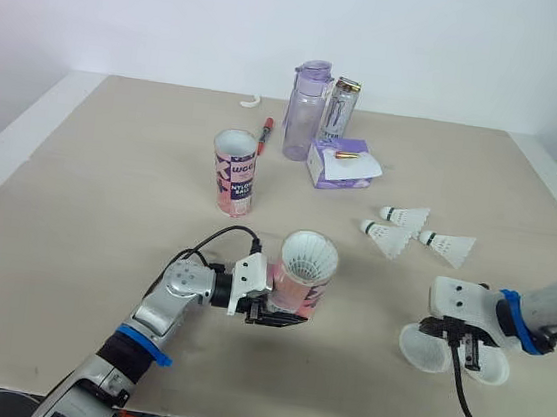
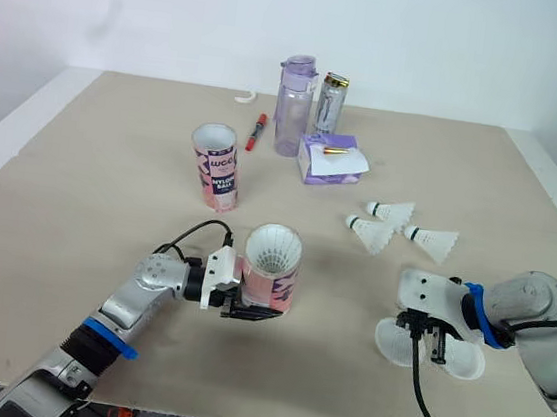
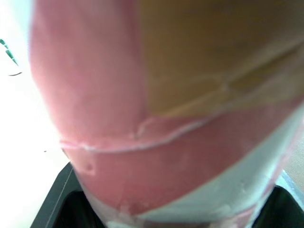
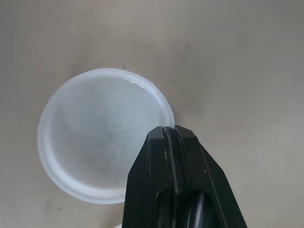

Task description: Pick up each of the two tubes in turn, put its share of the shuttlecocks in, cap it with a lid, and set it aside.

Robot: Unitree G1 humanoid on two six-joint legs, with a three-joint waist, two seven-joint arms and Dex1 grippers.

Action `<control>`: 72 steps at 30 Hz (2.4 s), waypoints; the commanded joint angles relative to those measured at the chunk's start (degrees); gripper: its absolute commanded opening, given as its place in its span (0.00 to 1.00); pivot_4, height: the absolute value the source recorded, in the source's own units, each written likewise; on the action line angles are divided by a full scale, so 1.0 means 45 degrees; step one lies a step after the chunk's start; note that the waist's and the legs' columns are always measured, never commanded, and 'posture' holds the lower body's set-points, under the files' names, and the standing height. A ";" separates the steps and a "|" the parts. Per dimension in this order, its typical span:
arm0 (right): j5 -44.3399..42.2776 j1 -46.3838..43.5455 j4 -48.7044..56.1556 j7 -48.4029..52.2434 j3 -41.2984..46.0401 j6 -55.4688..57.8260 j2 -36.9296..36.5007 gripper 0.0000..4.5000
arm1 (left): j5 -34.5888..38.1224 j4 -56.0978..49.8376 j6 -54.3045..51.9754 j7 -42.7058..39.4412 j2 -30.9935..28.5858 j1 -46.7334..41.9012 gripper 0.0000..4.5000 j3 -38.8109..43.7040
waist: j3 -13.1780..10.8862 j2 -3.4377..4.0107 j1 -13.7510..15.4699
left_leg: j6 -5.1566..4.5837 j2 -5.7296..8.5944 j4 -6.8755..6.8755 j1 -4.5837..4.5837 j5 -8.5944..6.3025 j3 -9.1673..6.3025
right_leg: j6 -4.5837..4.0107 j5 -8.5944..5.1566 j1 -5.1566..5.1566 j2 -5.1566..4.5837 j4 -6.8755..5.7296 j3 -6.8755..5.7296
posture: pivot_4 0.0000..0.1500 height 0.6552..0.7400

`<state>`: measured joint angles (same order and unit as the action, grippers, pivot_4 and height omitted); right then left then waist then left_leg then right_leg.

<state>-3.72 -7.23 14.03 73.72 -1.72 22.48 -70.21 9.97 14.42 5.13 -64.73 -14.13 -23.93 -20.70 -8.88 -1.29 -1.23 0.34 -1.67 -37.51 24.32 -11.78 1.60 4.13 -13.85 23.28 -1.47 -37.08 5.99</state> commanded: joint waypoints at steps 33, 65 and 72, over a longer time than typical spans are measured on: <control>-0.2401 -1.1178 -0.0269 0.2763 -0.3075 -0.2233 0.4318 0.01 | -0.0713 0.1414 -0.0369 -0.0603 -0.0202 -0.0555 0.62 -0.0651 | 0.0032 -0.0019 0.0013 | 0.0012 -0.0006 -0.0001 0.0005 -0.0007 -0.0003 | -0.0100 0.0028 0.0008 -0.0047 -0.0005 -0.0073 | 1.00 1.00; -0.1353 -1.0855 -0.0902 0.3170 -0.3346 -0.3838 0.4907 0.01 | -0.0719 0.1183 -0.0605 -0.0334 -0.0323 -0.0304 0.62 -0.0618 | 0.0031 -0.0019 0.0009 | 0.0011 -0.0016 0.0000 0.0002 -0.0007 -0.0002 | -0.0142 0.0051 0.0009 -0.0041 -0.0006 -0.0079 | 1.00 1.00; -0.1454 -1.0784 -0.1044 0.3254 -0.3280 -0.3726 0.4894 0.49 | -0.0737 0.1127 -0.0662 -0.0296 -0.0359 -0.0253 0.62 -0.0631 | 0.0032 -0.0018 0.0008 | 0.0011 -0.0016 0.0000 0.0002 -0.0007 -0.0001 | -0.0144 0.0051 0.0010 -0.0041 -0.0006 -0.0078 | 1.00 1.00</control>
<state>-10.06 -55.76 8.86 87.45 -17.21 5.98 -47.84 9.20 16.95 4.57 -66.36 -14.58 -26.88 -22.10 -8.74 -1.38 -1.19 0.39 -1.74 -37.50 24.32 -11.81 1.59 3.48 -13.62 23.32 -1.66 -37.11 5.63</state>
